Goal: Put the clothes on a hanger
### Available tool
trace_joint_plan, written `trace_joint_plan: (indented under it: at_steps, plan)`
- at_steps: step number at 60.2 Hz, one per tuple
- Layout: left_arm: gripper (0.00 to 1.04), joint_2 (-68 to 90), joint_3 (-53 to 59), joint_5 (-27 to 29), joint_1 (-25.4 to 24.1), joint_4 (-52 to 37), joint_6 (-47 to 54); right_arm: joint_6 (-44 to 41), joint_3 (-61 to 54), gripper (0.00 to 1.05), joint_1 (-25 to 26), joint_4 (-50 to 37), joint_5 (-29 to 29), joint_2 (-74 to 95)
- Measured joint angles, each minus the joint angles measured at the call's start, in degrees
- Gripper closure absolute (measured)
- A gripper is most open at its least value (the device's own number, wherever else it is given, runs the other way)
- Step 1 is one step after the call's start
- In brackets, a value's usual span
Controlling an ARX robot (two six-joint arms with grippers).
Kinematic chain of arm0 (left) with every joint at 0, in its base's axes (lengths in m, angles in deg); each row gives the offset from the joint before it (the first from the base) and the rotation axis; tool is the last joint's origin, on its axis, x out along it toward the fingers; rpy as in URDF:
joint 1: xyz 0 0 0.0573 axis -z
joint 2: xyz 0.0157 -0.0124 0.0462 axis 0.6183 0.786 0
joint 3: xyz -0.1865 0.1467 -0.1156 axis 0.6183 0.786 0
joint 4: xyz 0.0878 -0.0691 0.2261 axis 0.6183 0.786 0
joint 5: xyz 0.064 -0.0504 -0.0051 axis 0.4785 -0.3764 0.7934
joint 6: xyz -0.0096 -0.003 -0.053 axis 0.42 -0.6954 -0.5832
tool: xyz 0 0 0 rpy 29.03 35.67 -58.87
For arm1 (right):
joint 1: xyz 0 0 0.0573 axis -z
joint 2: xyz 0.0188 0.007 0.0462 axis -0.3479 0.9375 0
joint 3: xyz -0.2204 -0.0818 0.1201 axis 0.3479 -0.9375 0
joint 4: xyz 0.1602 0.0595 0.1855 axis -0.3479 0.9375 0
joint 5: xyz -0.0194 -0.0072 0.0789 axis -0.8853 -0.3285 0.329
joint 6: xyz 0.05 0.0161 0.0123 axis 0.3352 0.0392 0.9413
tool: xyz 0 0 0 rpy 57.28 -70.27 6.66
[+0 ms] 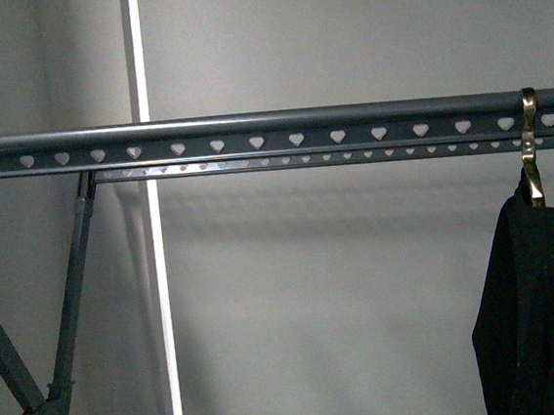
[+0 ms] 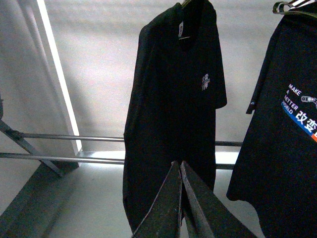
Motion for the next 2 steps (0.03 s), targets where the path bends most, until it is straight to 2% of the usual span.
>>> trace_joint_plan:
  at_steps: [2]
  plan:
    - [0.97,0.0,0.0,0.0,0.0,0.0,-0.02,0.0,0.0,0.93,0.0,0.0,0.0,0.0]
